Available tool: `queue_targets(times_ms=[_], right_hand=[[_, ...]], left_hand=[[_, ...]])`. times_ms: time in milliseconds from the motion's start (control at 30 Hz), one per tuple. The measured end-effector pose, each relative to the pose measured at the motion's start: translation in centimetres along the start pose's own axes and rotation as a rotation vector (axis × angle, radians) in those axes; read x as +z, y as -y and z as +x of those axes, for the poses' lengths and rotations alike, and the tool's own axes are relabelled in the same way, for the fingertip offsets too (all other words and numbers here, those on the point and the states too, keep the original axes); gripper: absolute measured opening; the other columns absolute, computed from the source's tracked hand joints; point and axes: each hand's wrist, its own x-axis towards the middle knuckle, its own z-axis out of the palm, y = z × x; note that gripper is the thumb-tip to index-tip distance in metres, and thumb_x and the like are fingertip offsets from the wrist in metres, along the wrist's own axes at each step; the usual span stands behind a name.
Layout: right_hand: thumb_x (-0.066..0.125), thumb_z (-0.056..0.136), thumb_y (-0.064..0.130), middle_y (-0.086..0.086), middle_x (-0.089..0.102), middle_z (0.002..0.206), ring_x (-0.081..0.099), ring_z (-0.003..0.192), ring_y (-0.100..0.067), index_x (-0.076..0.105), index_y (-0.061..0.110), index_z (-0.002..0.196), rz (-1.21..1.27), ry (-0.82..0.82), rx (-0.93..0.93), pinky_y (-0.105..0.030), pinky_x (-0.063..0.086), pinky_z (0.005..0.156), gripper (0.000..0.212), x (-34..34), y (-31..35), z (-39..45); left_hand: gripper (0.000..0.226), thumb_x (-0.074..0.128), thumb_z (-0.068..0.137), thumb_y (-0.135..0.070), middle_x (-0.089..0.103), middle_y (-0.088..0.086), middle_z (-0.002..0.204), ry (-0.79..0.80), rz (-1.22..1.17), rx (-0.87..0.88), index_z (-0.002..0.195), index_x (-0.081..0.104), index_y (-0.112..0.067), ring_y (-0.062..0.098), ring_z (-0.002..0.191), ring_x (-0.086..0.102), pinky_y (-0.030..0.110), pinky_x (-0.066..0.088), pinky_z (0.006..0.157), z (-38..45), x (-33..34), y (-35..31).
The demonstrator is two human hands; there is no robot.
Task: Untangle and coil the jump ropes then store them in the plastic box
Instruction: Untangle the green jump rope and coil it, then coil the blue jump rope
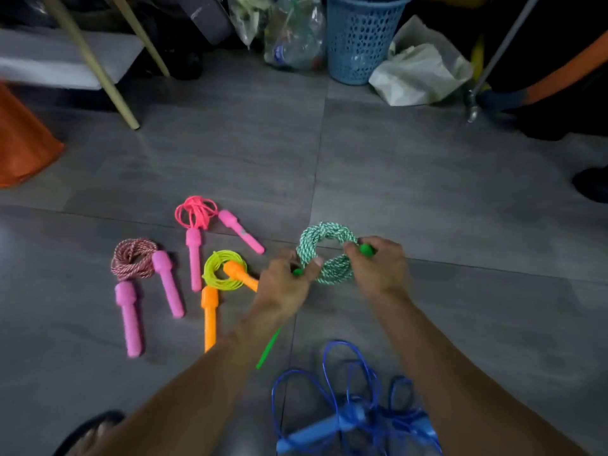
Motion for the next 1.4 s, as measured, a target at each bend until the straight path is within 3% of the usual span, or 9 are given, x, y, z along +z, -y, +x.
queue_targets(times_ms=[167,467,733,867,1033,1133,1233,1333,1400], right_hand=[[0.063,0.079,0.038,-0.007,0.072,0.092,0.066,0.089,-0.028,0.071,0.018,0.095,-0.084,-0.002,-0.073,-0.035,0.053,0.079,0.026,8.2,-3.6,7.1],[0.056,0.085,0.042,-0.015,0.069,0.104,0.062,0.099,-0.035,0.064,0.015,0.105,-0.371,0.021,-0.21,-0.037,0.048,0.082,0.035,13.4,-6.2,11.7],[0.058,0.085,0.038,-0.016,0.061,0.117,0.057,0.108,-0.036,0.054,0.01,0.119,-0.531,0.068,-0.393,-0.042,0.043,0.09,0.045,7.5,-5.0,8.3],[0.057,0.086,0.034,-0.016,0.06,0.118,0.055,0.11,-0.035,0.056,0.01,0.118,-0.558,0.098,-0.427,-0.042,0.043,0.091,0.041,3.5,-6.8,3.1],[0.055,0.088,0.032,-0.01,0.062,0.11,0.057,0.104,-0.031,0.061,0.013,0.111,-0.571,0.275,-0.347,-0.037,0.045,0.088,0.03,-0.1,-12.2,-5.0],[0.054,0.089,0.03,-0.007,0.063,0.103,0.059,0.099,-0.028,0.063,0.015,0.104,-0.543,0.376,-0.303,-0.036,0.047,0.087,0.024,-1.7,-15.3,-8.9],[0.055,0.086,0.026,-0.003,0.064,0.103,0.059,0.1,-0.025,0.063,0.016,0.103,-0.514,0.432,-0.278,-0.037,0.046,0.089,0.022,-2.9,-16.8,-11.1],[0.06,0.077,0.019,0.001,0.059,0.115,0.054,0.111,-0.021,0.057,0.023,0.122,-0.482,0.562,-0.278,-0.035,0.043,0.097,0.046,-4.3,-16.1,-12.2],[0.064,0.072,0.019,0.005,0.053,0.126,0.048,0.119,-0.014,0.047,0.029,0.134,-0.49,0.663,-0.317,-0.03,0.038,0.102,0.065,-5.2,-14.7,-12.7]], left_hand=[[0.037,0.068,0.078,-0.043,0.064,-0.001,0.099,0.012,0.16,0.032,0.105,0.061,-0.018,0.02,0.098,0.06,0.029,0.045,0.081,6.6,4.3,7.2],[0.05,0.072,0.072,-0.028,0.051,0.006,0.115,-0.059,0.469,0.17,0.117,0.054,-0.017,0.026,0.113,0.046,0.037,0.042,0.094,8.1,5.6,10.7],[0.04,0.063,0.077,-0.028,0.055,0.01,0.106,-0.014,0.551,0.295,0.113,0.058,-0.013,0.031,0.099,0.051,0.034,0.034,0.084,2.1,3.1,8.6],[0.033,0.051,0.077,-0.038,0.059,0.006,0.096,0.063,0.534,0.415,0.098,0.063,-0.016,0.029,0.089,0.055,0.042,0.047,0.077,-5.5,3.3,9.3],[0.045,0.047,0.075,-0.059,0.062,-0.002,0.1,0.379,0.642,0.283,0.101,0.064,-0.026,0.023,0.095,0.059,0.034,0.045,0.079,-14.4,4.5,12.0],[0.044,0.06,0.075,-0.048,0.06,-0.001,0.11,0.445,0.746,0.17,0.113,0.059,-0.026,0.024,0.104,0.058,0.034,0.044,0.084,-16.7,4.7,13.2],[0.037,0.05,0.078,-0.037,0.062,0.004,0.104,0.437,0.756,0.155,0.108,0.063,-0.02,0.029,0.098,0.061,0.038,0.046,0.081,-17.3,4.5,13.4],[0.044,0.042,0.081,-0.042,0.063,0.006,0.101,0.469,0.536,0.105,0.109,0.063,-0.014,0.026,0.091,0.061,0.025,0.043,0.08,-16.7,3.3,12.3],[0.016,0.053,0.09,-0.027,0.059,0.0,0.08,0.513,0.378,0.029,0.094,0.065,-0.016,0.015,0.072,0.057,0.012,0.038,0.067,-16.2,1.6,9.3]])
